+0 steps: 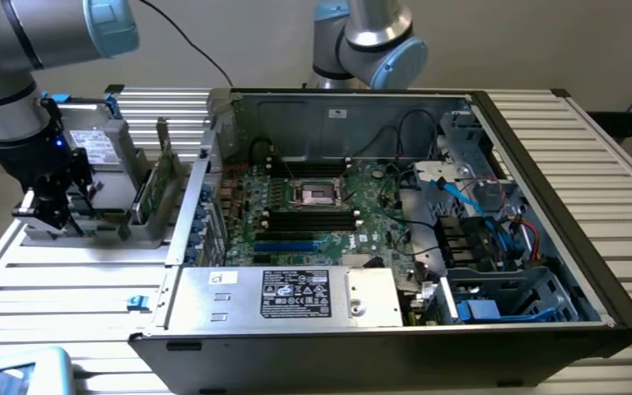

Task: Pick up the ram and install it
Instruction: 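Pick up the ram and move it above insertion slot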

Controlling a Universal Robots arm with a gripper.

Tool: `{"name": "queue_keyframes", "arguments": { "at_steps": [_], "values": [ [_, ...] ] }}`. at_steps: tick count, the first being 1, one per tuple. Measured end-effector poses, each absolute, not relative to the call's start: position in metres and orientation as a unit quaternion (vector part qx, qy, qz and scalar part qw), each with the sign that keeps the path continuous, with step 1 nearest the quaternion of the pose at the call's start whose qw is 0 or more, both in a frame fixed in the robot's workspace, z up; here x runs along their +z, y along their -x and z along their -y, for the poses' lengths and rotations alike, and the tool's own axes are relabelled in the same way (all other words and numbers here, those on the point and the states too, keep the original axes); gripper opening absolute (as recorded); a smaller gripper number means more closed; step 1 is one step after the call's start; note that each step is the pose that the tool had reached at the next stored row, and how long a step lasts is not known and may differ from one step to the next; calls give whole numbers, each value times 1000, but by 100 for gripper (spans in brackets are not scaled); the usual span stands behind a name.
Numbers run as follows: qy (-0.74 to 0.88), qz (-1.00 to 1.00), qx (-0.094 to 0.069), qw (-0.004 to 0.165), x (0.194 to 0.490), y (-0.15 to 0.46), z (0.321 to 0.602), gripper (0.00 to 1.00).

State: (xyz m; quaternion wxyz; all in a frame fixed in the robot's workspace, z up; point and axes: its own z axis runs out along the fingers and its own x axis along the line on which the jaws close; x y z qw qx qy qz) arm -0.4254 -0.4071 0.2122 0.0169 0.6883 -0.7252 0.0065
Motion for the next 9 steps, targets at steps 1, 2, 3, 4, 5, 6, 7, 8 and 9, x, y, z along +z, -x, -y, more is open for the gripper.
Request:
{"name": "queue_keyframes", "arguments": {
  "at_steps": [1, 2, 3, 4, 5, 6, 7, 8, 9],
  "values": [
    [-688, 725, 6, 17, 212, 425, 407, 48],
    [-688, 725, 7, 17, 211, 425, 407, 48],
    [-688, 725, 7, 17, 209, 425, 407, 48],
    [-688, 725, 7, 17, 209, 425, 407, 48],
    [-688, 725, 7, 17, 208, 425, 407, 48],
    [-688, 725, 7, 17, 207, 425, 407, 48],
    [-688, 725, 7, 17, 206, 425, 407, 48],
    [-688, 725, 7, 17, 205, 425, 407, 48],
    [-688, 725, 7, 17, 204, 425, 407, 48]
  ]
}}
